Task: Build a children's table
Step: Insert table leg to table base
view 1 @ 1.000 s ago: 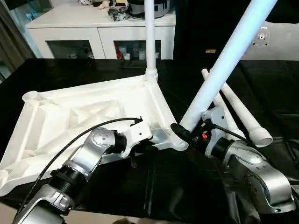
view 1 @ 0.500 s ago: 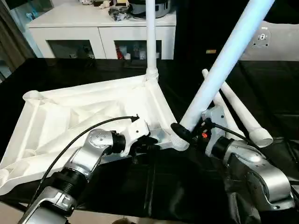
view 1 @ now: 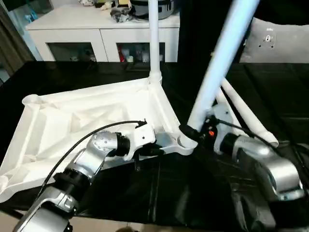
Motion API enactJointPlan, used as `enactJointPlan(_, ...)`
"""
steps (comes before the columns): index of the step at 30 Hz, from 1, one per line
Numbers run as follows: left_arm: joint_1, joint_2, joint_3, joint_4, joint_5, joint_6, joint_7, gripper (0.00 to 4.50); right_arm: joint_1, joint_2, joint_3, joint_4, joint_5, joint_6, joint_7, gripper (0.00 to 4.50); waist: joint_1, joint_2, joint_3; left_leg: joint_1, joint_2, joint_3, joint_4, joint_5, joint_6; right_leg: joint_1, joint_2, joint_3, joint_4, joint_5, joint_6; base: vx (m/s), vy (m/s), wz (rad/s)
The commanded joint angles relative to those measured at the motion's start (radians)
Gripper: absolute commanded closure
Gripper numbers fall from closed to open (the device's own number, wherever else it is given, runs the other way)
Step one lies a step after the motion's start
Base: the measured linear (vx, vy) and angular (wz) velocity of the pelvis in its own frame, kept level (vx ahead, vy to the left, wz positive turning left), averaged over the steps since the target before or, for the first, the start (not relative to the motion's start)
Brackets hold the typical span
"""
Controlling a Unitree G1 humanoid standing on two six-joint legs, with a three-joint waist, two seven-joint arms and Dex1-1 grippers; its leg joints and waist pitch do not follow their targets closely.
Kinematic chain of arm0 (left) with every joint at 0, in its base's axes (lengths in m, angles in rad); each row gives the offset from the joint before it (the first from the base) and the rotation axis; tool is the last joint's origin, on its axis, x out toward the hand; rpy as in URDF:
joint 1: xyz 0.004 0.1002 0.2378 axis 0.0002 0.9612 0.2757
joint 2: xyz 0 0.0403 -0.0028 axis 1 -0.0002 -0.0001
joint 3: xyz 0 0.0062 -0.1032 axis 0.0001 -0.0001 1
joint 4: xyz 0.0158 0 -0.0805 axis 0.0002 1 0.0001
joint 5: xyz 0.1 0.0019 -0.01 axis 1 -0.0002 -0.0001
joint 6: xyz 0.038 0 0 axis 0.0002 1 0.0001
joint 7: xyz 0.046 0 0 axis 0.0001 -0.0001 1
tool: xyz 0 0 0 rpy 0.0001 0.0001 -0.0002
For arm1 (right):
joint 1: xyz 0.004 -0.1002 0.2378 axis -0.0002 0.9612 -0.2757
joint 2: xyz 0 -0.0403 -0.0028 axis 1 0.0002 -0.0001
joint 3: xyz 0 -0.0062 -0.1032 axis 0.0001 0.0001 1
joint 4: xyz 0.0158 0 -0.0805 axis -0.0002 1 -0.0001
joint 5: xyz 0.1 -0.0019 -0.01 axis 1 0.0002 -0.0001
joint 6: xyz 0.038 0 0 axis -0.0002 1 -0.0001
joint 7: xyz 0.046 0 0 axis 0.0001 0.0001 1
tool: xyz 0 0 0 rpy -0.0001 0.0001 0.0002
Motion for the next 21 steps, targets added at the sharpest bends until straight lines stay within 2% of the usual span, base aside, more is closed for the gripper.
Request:
enactJointPlan(1, 0.008, 0.025, -0.03, 0.031, 0.04, 0.0, -0.04, 4.5, -0.019, -0.005, 0.021, 0.031, -0.01, 0.015, 0.029, 2.59, 0.001, -0.023, -0.052, 0.013, 0.053, -0.017, -0.076, -0.248, -0.01, 0.035, -0.077, 0.037, -0.097, -0.333, -0.161, 0.0, 0.0, 0.0)
enactJointPlan(2, 0.014, 0.032, -0.033, 0.015, 0.017, -0.028, -0.092, 4.5, -0.038, -0.006, 0.026, 0.058, -0.007, 0.014, 0.048, 2.59, 0.001, -0.02, -0.053, 0.011, 0.053, -0.017, -0.077, -0.239, -0.01, 0.036, -0.077, 0.036, -0.094, -0.309, -0.167, 0.0, 0.0, 0.0)
enactJointPlan(3, 0.017, 0.036, -0.036, 0.007, 0.01, -0.036, -0.113, 4.5, -0.046, -0.007, 0.029, 0.069, -0.005, 0.012, 0.059, 2.59, 0.0, -0.026, -0.055, 0.009, 0.053, -0.016, -0.075, -0.221, -0.006, 0.038, -0.076, 0.036, -0.091, -0.273, -0.176, 0.0, 0.0, 0.0)
enactJointPlan(5, 0.016, 0.041, -0.043, 0.001, 0.006, -0.045, -0.134, 4.5, -0.057, -0.008, 0.035, 0.083, -0.005, 0.012, 0.073, 2.59, 0.002, -0.025, -0.056, 0.011, 0.054, -0.015, -0.074, -0.213, -0.001, 0.036, -0.075, 0.036, -0.088, -0.234, -0.189, 0.0, 0.0, 0.0)
enactJointPlan(6, 0.012, 0.041, -0.047, 0.004, 0.009, -0.05, -0.14, 4.5, -0.062, -0.008, 0.038, 0.088, 0.001, 0.018, 0.085, 2.59, 0.0, -0.03, -0.056, 0.011, 0.055, -0.013, -0.073, -0.204, 0.002, 0.037, -0.075, 0.035, -0.085, -0.207, -0.198, 0.0, 0.0, 0.0)
enactJointPlan(10, -0.015, 0.039, -0.063, 0.034, 0.034, -0.092, -0.15, 4.5, -0.074, -0.022, 0.066, 0.103, 0.01, 0.043, 0.141, 2.59, 0.008, -0.029, -0.057, 0.014, 0.057, -0.011, -0.072, -0.191, 0.012, 0.039, -0.075, 0.035, -0.081, -0.166, -0.211, 0.0, 0.0, 0.0)
enactJointPlan(11, -0.026, 0.039, -0.068, 0.042, 0.044, -0.102, -0.153, 4.5, -0.075, -0.022, 0.069, 0.11, 0.011, 0.047, 0.154, 2.59, 0.01, -0.034, -0.057, 0.013, 0.057, -0.01, -0.072, -0.188, 0.012, 0.04, -0.075, 0.035, -0.08, -0.162, -0.211, 0.0, 0.0, 0.0)
enactJointPlan(12, -0.033, 0.039, -0.07, 0.047, 0.049, -0.109, -0.156, 4.5, -0.076, -0.021, 0.069, 0.117, 0.011, 0.048, 0.162, 2.59, 0.013, -0.031, -0.057, 0.015, 0.059, -0.011, -0.072, -0.189, 0.01, 0.039, -0.077, 0.035, -0.08, -0.161, -0.212, 0.0, 0.0, 0.0)
enactJointPlan(13, -0.043, 0.037, -0.072, 0.058, 0.056, -0.113, -0.155, 4.5, -0.079, -0.024, 0.073, 0.123, 0.006, 0.045, 0.17, 2.59, 0.012, -0.036, -0.055, 0.014, 0.059, -0.01, -0.073, -0.194, 0.01, 0.039, -0.076, 0.035, -0.082, -0.167, -0.211, 0.0, 0.0, 0.0)
enactJointPlan(18, -0.075, 0.031, -0.076, 0.114, 0.086, -0.147, -0.14, 4.5, -0.088, -0.05, 0.085, 0.13, -0.005, 0.046, 0.197, 2.59, 0.021, -0.038, -0.05, 0.023, 0.061, -0.01, -0.078, -0.26, -0.022, 0.034, -0.08, 0.038, -0.093, -0.285, -0.185, 0.0, 0.0, 0.0)
enactJointPlan(20, -0.078, 0.033, -0.077, 0.122, 0.086, -0.154, -0.141, 4.5, -0.089, -0.064, 0.085, 0.125, -0.005, 0.053, 0.208, 2.59, 0.02, -0.041, -0.05, 0.02, 0.062, -0.012, -0.082, -0.265, -0.028, 0.037, -0.08, 0.037, -0.092, -0.292, -0.177, 0.0, 0.0, 0.0)
enactJointPlan(21, -0.079, 0.034, -0.078, 0.126, 0.084, -0.159, -0.142, 4.5, -0.091, -0.076, 0.084, 0.121, -0.004, 0.061, 0.22, 2.59, 0.021, -0.043, -0.05, 0.023, 0.063, -0.011, -0.082, -0.27, -0.03, 0.035, -0.079, 0.037, -0.092, -0.292, -0.175, 0.0, 0.0, 0.0)
